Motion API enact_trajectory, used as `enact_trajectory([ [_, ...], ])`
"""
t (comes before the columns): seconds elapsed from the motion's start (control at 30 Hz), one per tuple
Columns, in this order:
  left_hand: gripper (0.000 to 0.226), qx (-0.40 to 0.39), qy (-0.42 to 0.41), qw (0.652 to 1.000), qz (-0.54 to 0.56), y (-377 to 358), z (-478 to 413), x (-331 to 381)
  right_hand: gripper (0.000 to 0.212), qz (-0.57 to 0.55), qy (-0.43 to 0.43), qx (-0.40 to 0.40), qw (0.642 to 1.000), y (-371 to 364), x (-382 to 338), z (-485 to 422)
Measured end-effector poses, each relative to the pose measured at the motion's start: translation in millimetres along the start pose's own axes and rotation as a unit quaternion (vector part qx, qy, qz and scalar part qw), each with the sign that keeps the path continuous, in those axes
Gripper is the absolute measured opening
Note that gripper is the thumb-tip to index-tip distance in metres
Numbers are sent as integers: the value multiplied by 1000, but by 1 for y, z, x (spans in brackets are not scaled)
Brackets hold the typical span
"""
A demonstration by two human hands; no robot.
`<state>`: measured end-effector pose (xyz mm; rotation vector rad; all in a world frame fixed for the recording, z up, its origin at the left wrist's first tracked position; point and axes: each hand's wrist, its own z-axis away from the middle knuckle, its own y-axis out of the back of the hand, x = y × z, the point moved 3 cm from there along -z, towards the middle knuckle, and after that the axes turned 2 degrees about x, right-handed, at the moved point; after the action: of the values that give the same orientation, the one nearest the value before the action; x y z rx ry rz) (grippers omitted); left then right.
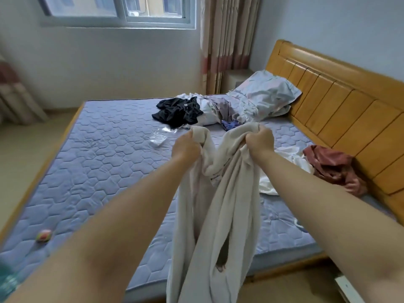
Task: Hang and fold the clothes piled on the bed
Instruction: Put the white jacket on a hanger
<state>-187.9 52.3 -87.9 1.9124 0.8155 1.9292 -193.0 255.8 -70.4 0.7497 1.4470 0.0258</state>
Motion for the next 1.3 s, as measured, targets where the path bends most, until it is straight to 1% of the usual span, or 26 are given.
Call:
enact_trajectory([
  [0.07, 38, 55, -5, 996, -70, 0, -25, -25, 44, 61, 6, 25, 998, -17, 20, -31],
  [0.1, 42, 58, 2, 992, -113, -2, -38, -39, 43, 106, 1, 13, 994, -28, 32, -49],
  [0.13, 46, 40, 12, 985, -170, -6, -52, -53, 42, 162, -8, -14, 987, -40, 46, -66],
  [0.17, 47, 4, 29, 971, -239, -12, -65, -66, 41, 222, -15, -51, 974, -53, 61, -81],
  [0.23, 40, -73, 57, 924, -370, -24, -87, -97, 40, 314, -16, -108, 943, -78, 88, -102],
  [0.27, 35, -99, 71, 904, -409, -32, -96, -112, 41, 342, -11, -127, 931, -91, 101, -109],
  [0.3, 32, -114, 85, 892, -429, -40, -104, -127, 41, 359, -6, -145, 922, -106, 114, -115],
  [0.37, 31, -122, 126, 880, -441, -56, -118, -155, 41, 376, -11, -182, 909, -134, 137, -124],
  [0.47, 33, -140, 202, 873, -421, -77, -136, -193, 50, 382, -33, -255, 888, -171, 170, -133],
  [0.53, 37, -191, 238, 858, -414, -90, -147, -213, 53, 390, -45, -323, 861, -194, 190, -135],
  [0.57, 39, -229, 247, 852, -400, -98, -154, -223, 50, 395, -48, -337, 853, -204, 197, -138],
  [0.6, 40, -248, 273, 856, -363, -104, -158, -229, 44, 395, -48, -334, 854, -213, 200, -143],
  [0.63, 39, -266, 283, 854, -345, -108, -163, -231, 39, 384, -49, -315, 866, -222, 200, -150],
  [0.67, 39, -255, 288, 866, -320, -110, -169, -229, 37, 363, -50, -289, 885, -229, 195, -159],
  [0.7, 39, -226, 308, 875, -297, -108, -176, -228, 37, 338, -46, -255, 905, -235, 188, -168],
  [0.73, 39, -168, 326, 891, -266, -106, -189, -232, 37, 314, -36, -215, 924, -240, 176, -179],
  [0.77, 39, -97, 360, 907, -198, -103, -203, -243, 38, 290, -27, -173, 941, -244, 163, -190],
  [0.8, 37, -48, 381, 915, -124, -100, -217, -252, 36, 262, -18, -135, 955, -247, 148, -200],
  [0.87, 36, 51, 357, 931, -54, -89, -243, -260, 28, 197, 3, -72, 978, -256, 129, -220],
  [0.93, 36, 87, 305, 948, -36, -85, -260, -263, 24, 156, 20, -44, 987, -265, 123, -231],
  [0.97, 36, 91, 275, 957, -31, -86, -264, -264, 26, 153, 24, -53, 987, -271, 124, -233],
  [1.03, 48, 56, 231, 971, -22, -94, -263, -272, 42, 176, 1, -105, 979, -282, 136, -228],
  [1.1, 67, -15, 206, 976, -71, -114, -249, -290, 60, 189, -37, -168, 967, -296, 166, -211],
  [1.13, 71, -54, 198, 974, -97, -127, -239, -300, 64, 201, -54, -187, 960, -301, 184, -201],
  [1.23, 67, -167, 174, 959, -149, -167, -199, -327, 66, 229, -87, -235, 940, -309, 242, -170],
  [1.3, 64, -256, 176, 932, -185, -194, -170, -343, 67, 244, -131, -260, 925, -306, 281, -151],
])
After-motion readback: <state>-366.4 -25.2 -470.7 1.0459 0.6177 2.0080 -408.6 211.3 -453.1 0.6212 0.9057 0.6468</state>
